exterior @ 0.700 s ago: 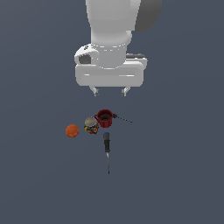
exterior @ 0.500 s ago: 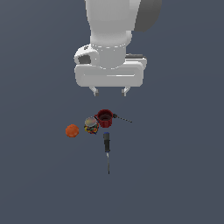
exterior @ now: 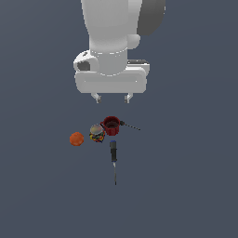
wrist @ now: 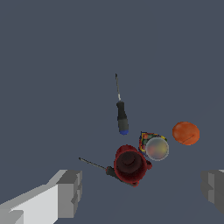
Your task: Pick up a designated object from a clutter of objects.
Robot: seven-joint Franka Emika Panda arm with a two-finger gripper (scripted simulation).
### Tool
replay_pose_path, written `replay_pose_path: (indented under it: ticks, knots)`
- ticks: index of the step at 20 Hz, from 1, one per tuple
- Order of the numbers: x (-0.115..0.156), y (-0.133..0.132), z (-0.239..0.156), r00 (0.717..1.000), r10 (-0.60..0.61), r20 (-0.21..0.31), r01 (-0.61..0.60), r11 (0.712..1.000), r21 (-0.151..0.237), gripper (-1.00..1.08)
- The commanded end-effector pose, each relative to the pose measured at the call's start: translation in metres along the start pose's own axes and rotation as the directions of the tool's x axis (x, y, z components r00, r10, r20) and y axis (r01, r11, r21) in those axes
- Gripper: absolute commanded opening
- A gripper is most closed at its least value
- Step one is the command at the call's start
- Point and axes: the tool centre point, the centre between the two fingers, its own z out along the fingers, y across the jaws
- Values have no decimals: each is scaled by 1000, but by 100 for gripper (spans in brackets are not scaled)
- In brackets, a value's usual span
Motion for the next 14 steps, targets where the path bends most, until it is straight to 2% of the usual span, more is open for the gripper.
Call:
replay_pose_path:
  ticks: [1,14]
  knots:
    - [0,0,0,1000,-1,0,1,1000,0,100]
    - [6,18,19,996,-94,4,94,996,-4,100]
